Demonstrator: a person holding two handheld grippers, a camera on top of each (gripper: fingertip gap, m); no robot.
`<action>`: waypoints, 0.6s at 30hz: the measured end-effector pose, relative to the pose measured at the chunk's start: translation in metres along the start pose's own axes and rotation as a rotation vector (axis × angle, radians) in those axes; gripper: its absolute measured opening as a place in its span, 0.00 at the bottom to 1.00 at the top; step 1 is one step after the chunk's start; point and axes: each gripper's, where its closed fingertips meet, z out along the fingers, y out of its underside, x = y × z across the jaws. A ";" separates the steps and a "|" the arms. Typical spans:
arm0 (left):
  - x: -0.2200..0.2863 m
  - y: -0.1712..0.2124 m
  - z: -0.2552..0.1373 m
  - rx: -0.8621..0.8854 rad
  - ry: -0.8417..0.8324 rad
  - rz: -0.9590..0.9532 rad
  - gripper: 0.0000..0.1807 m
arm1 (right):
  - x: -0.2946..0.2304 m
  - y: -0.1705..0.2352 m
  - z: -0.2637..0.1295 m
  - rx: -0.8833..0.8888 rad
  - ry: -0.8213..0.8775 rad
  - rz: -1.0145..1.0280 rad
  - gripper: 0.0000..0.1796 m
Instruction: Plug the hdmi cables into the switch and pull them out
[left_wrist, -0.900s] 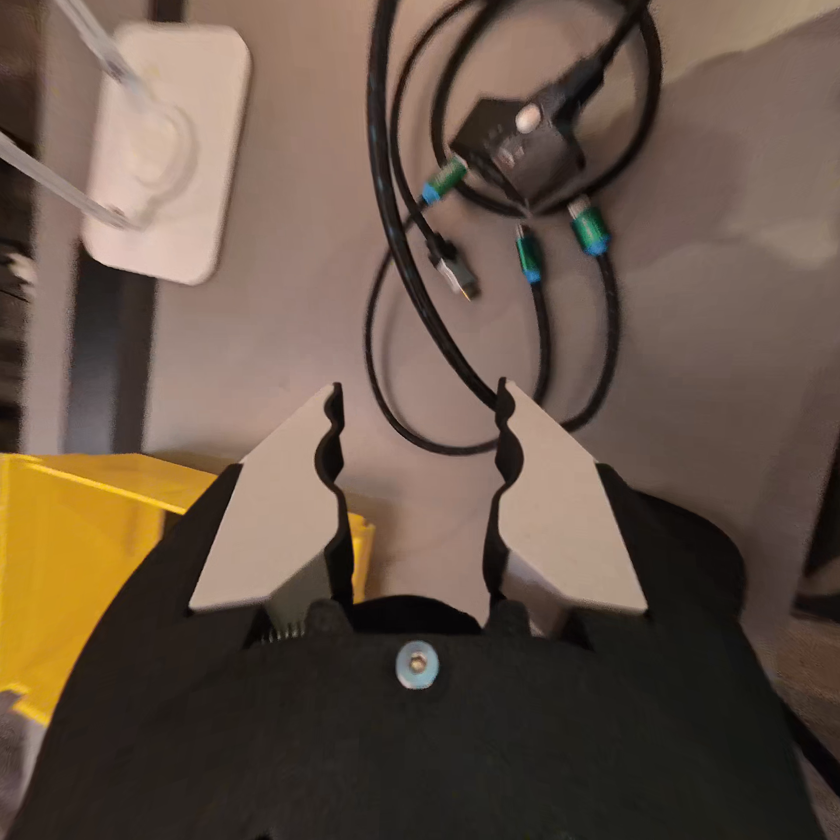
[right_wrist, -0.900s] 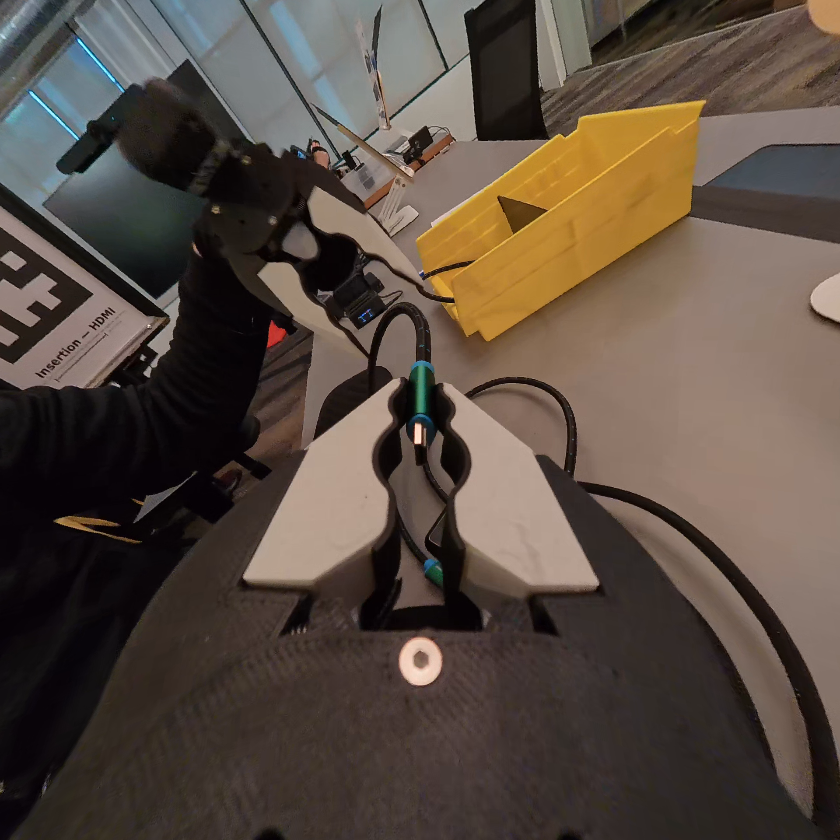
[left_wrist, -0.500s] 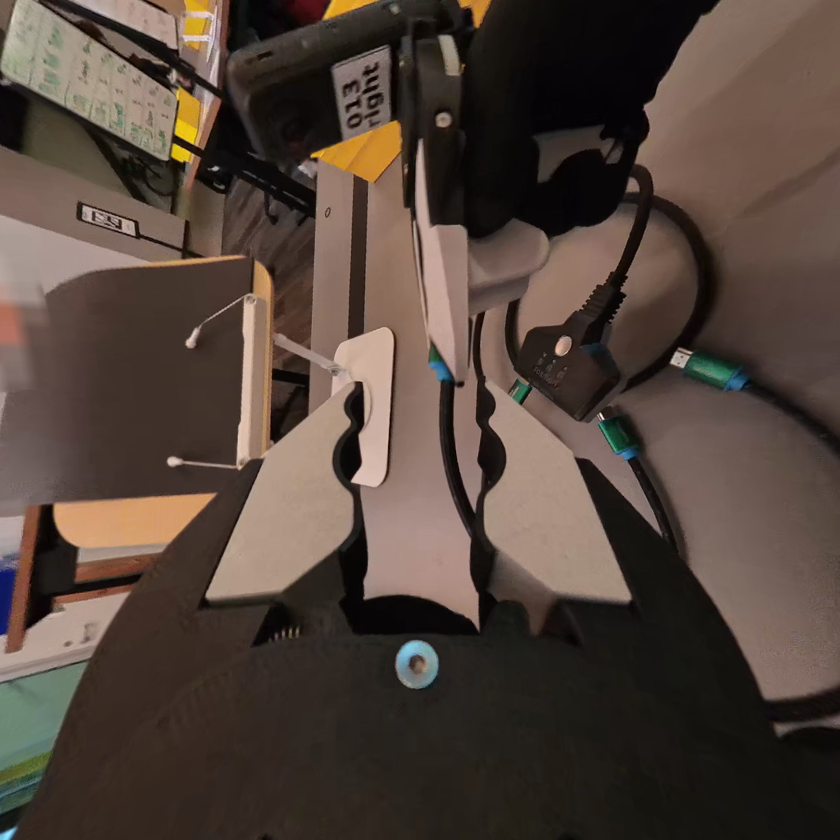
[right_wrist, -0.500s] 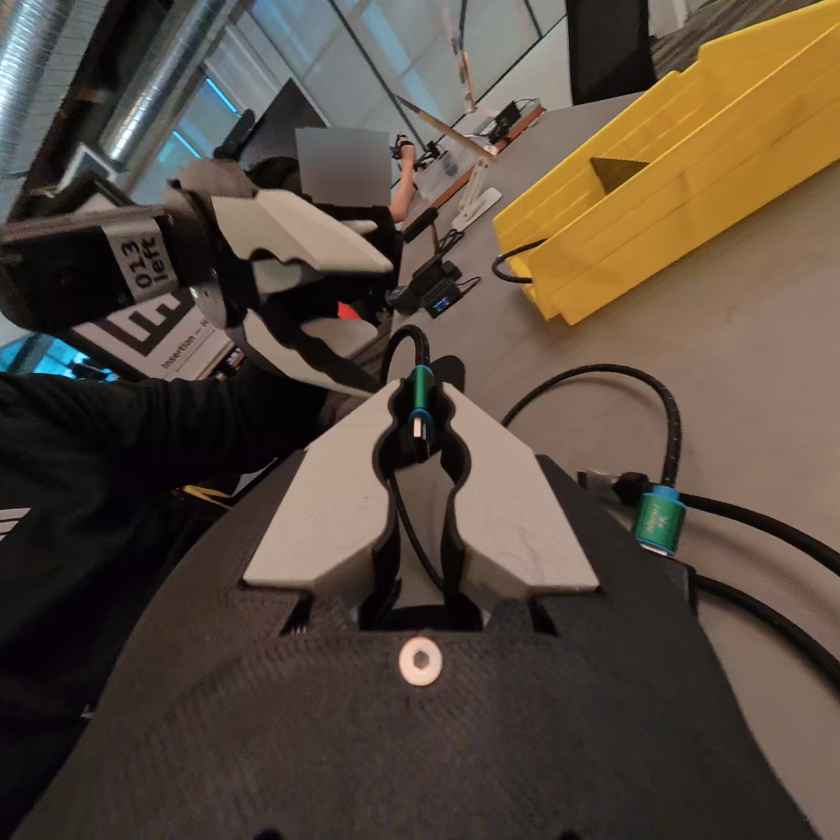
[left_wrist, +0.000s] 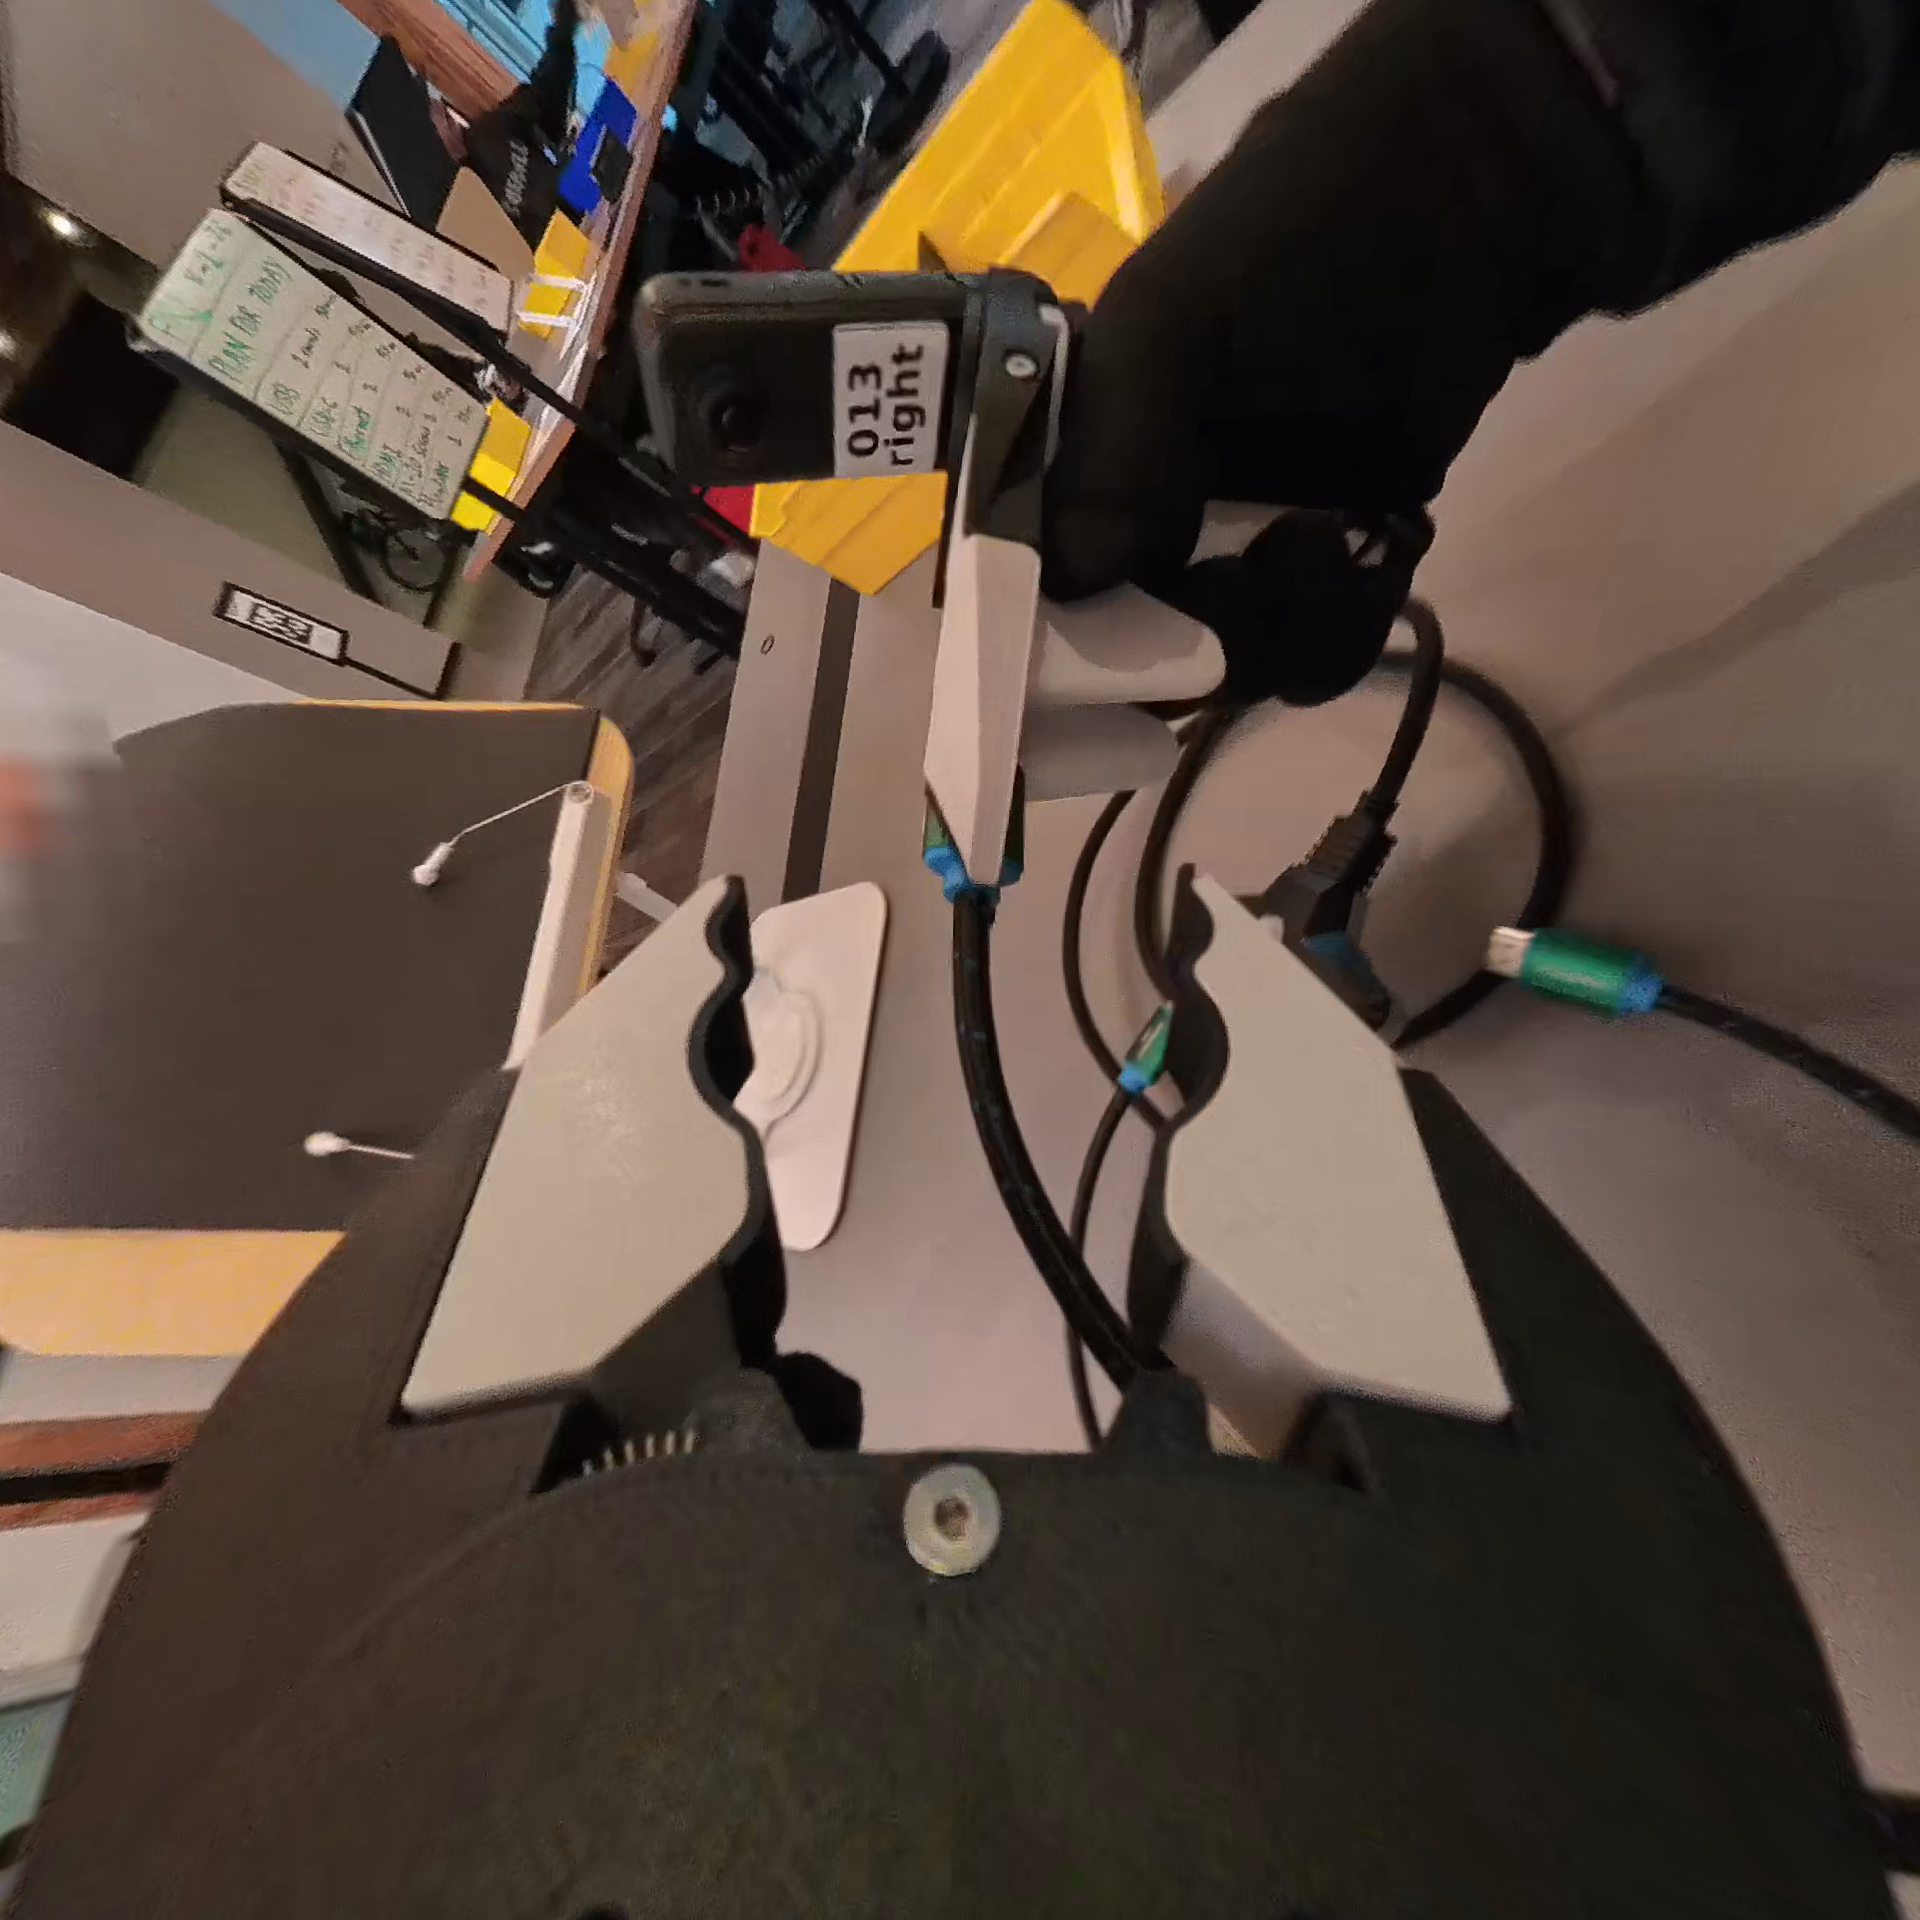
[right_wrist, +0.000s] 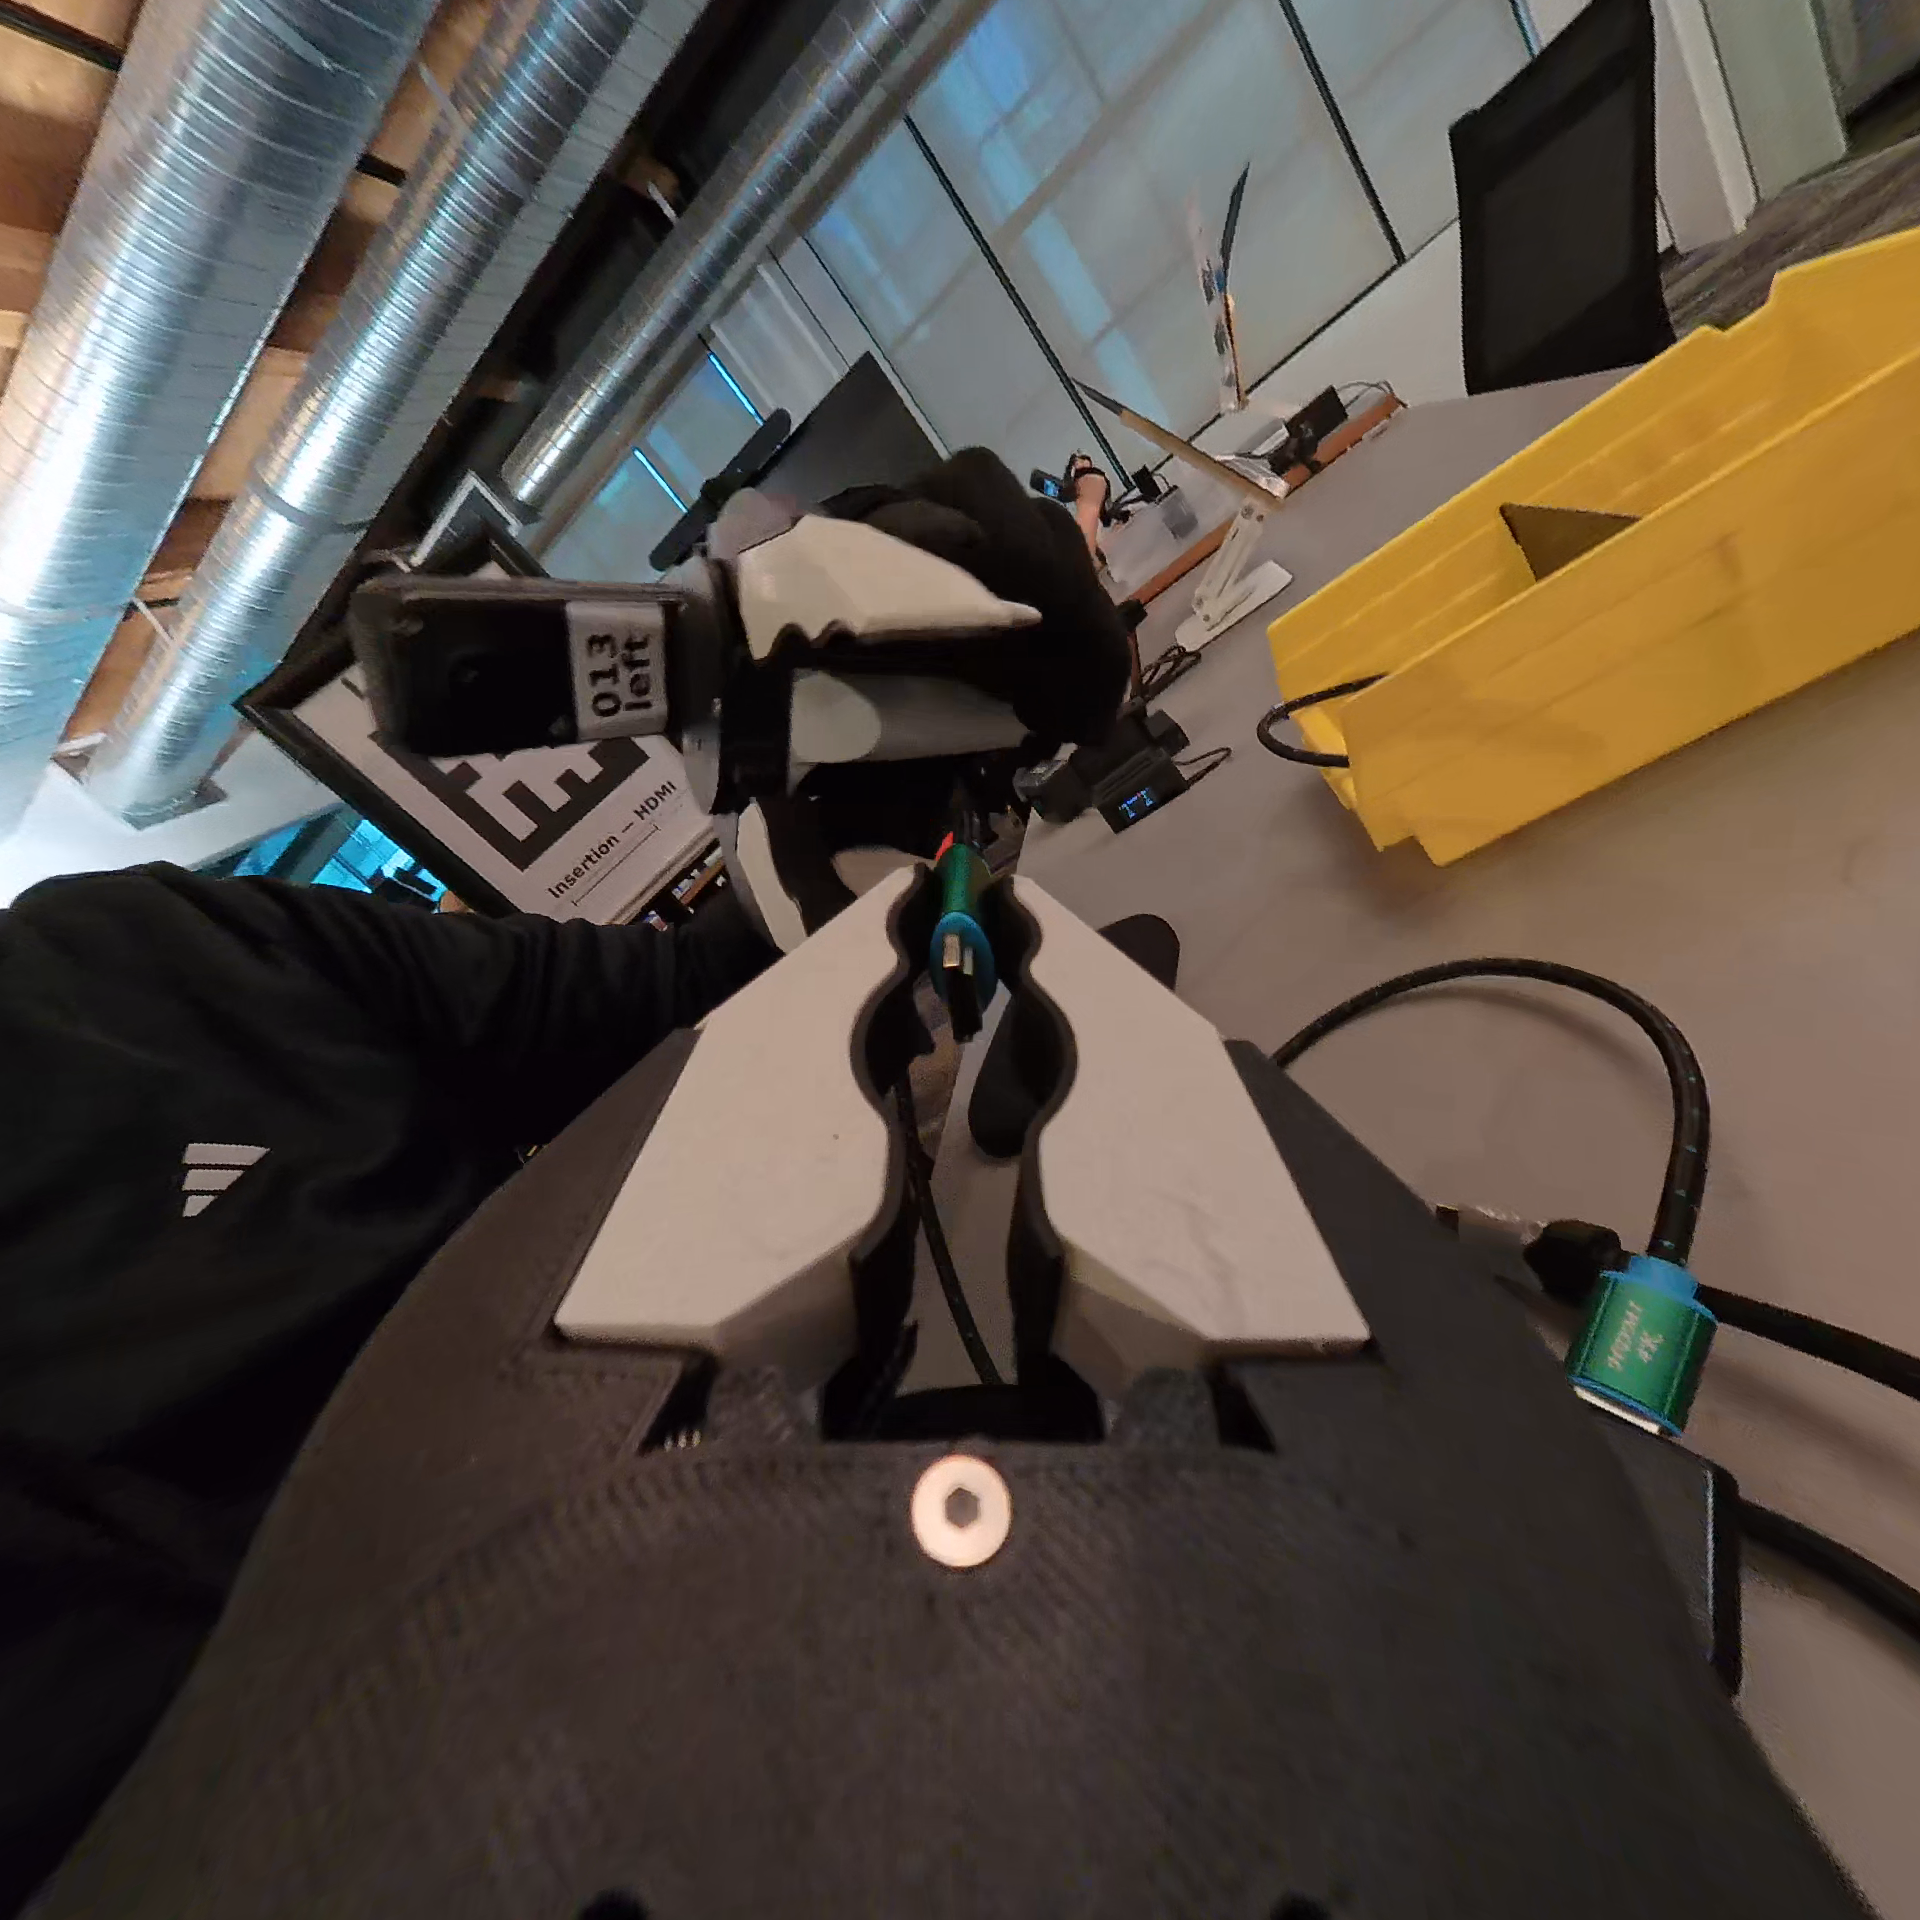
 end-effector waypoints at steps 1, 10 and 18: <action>-0.003 -0.002 -0.004 0.037 0.006 -0.045 0.46 | -0.002 -0.002 -0.002 0.007 -0.005 -0.005 0.05; -0.073 -0.014 -0.082 0.442 -0.075 -0.420 0.24 | -0.004 -0.016 -0.015 0.065 -0.001 -0.016 0.05; -0.056 0.065 -0.035 0.062 -0.156 -0.268 0.29 | -0.012 -0.023 -0.016 0.087 -0.024 -0.026 0.05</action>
